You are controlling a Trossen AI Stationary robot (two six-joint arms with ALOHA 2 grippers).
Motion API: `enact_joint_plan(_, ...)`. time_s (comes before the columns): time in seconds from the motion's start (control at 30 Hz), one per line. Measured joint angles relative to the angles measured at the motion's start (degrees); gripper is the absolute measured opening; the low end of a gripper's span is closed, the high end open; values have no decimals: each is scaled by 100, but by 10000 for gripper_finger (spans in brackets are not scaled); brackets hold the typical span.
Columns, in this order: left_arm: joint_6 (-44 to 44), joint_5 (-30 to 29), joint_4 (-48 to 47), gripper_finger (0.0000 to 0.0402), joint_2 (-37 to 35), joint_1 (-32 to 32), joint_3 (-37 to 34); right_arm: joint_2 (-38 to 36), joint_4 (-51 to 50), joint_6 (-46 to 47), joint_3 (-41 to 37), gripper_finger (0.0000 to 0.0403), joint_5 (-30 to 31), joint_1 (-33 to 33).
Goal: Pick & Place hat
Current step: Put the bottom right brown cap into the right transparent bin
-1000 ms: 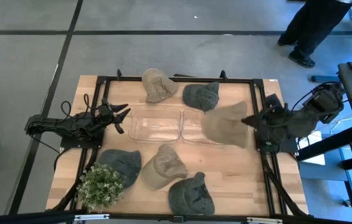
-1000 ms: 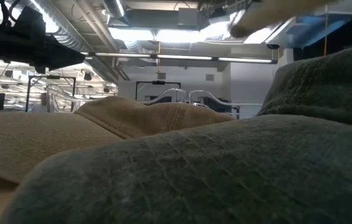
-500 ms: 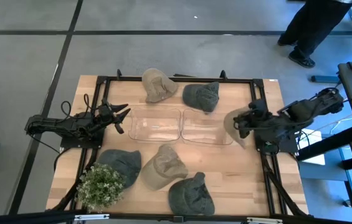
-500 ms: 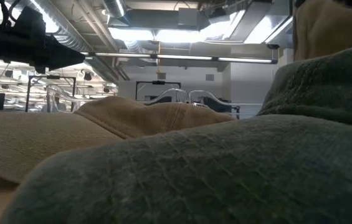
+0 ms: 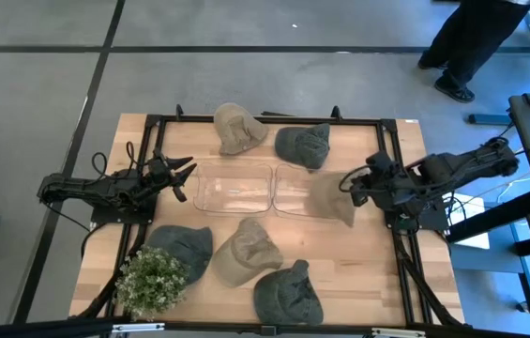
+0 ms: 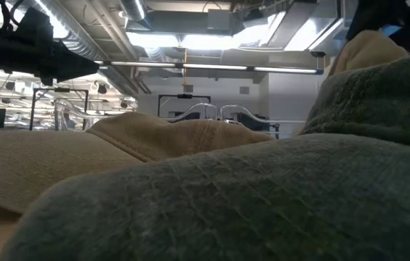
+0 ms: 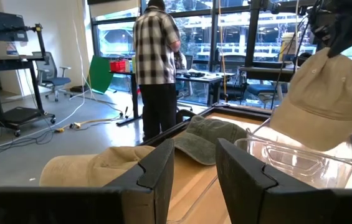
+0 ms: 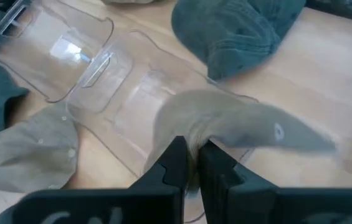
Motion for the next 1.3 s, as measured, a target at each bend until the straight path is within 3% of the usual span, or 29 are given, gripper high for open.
enact_joint_plan(0.37, 1, 2, -3, 114, 0, -2, 1, 126, 2, -356, 0, 33, 7, -502)
enact_joint_plan(0.7, 1, 2, -5, 114, 0, 1, 2, 792, 64, -1138, 0, 42, -223, -799)
enact_joint_plan(0.93, 1, 2, -7, 114, 0, 1, 1, 1218, 224, -2522, 0, 31, -397, -807)
enact_joint_plan(1.3, -1, 2, -7, 114, 0, -2, 1, 1234, 193, -3866, 0, 35, -390, -966)
